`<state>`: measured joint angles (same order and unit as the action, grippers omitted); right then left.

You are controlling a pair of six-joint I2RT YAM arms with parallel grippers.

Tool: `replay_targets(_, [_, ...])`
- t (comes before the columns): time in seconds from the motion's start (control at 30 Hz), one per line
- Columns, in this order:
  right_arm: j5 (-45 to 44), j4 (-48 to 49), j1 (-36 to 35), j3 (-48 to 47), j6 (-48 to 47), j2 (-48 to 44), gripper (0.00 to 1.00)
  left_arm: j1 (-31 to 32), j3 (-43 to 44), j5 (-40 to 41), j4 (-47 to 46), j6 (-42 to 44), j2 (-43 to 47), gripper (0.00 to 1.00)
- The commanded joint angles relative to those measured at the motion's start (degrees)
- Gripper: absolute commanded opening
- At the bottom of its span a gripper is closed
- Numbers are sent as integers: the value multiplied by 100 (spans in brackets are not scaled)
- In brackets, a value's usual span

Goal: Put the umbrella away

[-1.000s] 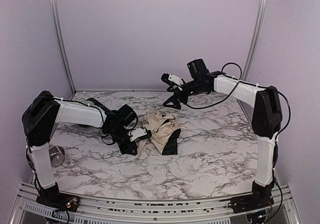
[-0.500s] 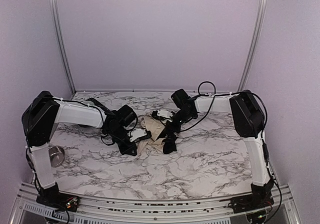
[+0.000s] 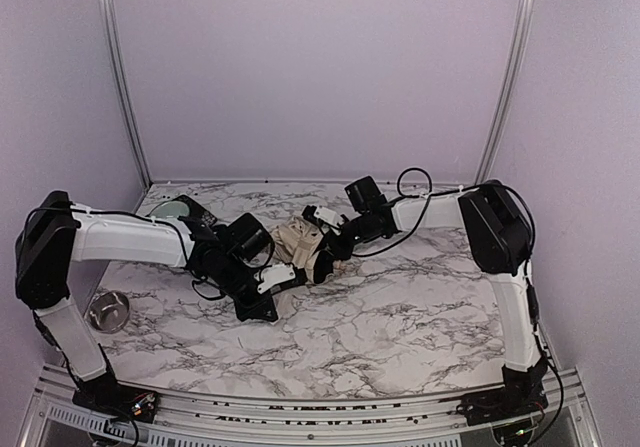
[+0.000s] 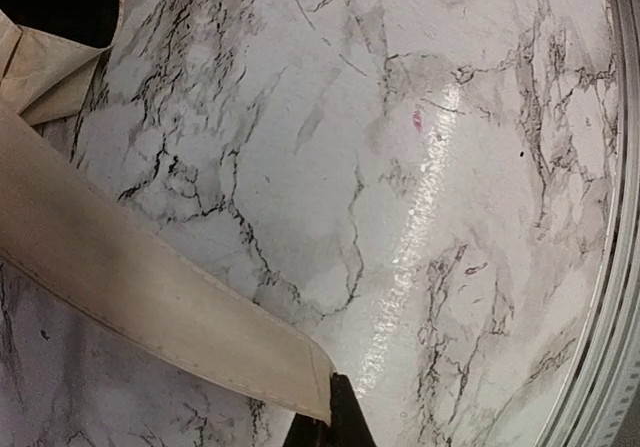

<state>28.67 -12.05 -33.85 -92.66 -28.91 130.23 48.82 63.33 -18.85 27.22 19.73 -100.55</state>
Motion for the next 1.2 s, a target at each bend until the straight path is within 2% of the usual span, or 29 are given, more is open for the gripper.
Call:
replay_targets(0.0, [-186,-19,271,292,922,117,0,131,-407,-409,148,-251,560,0])
replay_targets(0.2, [403,1567,763,1028,2565,-851,0,154,-654,-744,-207,-504,728,0])
replay_targets(0.57, [1028,3712,865,1848,4489,-2479,0,140,-932,-770,-707,-641,1300,0])
replay_targets(0.8, [2189,5083,812,2102,5575,-3424,0,-75,-960,-699,-1036,-620,1500,0])
replay_targets(0.9, [2621,4863,547,2149,5147,-3912,0,-293,-953,-738,-1332,-604,1577,0])
replay_targets(1.0, [3094,3922,29,2072,4104,-4459,0,-532,-910,-764,-1681,-498,1707,0])
replay_targets(1.17, [3665,2910,-282,1939,3383,-4963,0,-769,-744,-1075,-1850,-82,1894,0])
